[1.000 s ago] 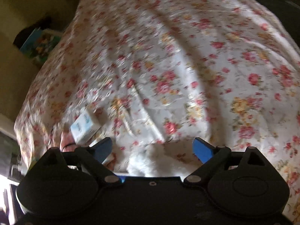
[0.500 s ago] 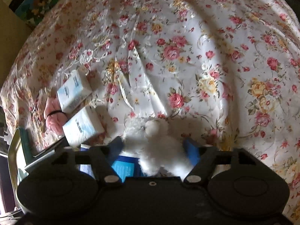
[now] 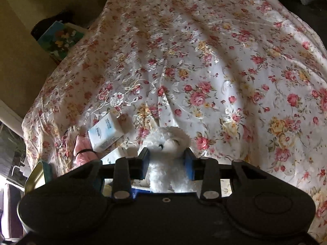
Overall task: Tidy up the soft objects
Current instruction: 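Grasp the green cloth with the left tool and lift it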
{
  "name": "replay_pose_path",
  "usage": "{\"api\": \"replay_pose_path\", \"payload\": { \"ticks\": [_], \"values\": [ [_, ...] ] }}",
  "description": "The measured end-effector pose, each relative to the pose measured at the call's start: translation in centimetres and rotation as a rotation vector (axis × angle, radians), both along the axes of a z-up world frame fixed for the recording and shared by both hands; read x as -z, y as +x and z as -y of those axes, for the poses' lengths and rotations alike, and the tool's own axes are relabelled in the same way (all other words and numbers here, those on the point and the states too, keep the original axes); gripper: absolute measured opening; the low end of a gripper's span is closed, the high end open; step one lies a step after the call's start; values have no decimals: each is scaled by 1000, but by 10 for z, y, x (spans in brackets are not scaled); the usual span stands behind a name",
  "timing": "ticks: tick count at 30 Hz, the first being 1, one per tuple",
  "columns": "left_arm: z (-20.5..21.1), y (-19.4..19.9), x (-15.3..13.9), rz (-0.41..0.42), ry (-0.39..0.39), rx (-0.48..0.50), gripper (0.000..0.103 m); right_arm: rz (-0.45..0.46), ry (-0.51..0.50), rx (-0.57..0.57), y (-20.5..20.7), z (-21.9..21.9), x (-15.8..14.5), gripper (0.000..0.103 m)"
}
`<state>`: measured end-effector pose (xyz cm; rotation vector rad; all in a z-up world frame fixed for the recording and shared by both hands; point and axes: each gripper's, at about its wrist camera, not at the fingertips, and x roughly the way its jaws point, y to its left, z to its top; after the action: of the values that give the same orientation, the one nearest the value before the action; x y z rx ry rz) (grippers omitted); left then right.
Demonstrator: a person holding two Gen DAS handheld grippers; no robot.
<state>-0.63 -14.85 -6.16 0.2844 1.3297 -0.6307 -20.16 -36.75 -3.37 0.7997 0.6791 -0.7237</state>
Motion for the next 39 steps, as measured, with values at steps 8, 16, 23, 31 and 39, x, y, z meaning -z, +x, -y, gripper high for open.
{"api": "replay_pose_path", "payload": {
  "ticks": [8,16,23,31,39],
  "values": [
    [10,-2,14,-25,22,10,72,12,-16,-12,-2,-2,-2,36],
    [20,-4,25,-72,8,37,70,11,-10,-24,-2,-1,-1,36],
    [19,-7,19,-64,-14,58,56,18,-4,-15,-5,1,0,36],
    [6,-7,-12,-6,-60,35,56,-11,30,49,-11,10,7,36],
    [-12,-6,-45,62,-128,6,56,-58,111,113,-20,23,21,36]
  ]
}}
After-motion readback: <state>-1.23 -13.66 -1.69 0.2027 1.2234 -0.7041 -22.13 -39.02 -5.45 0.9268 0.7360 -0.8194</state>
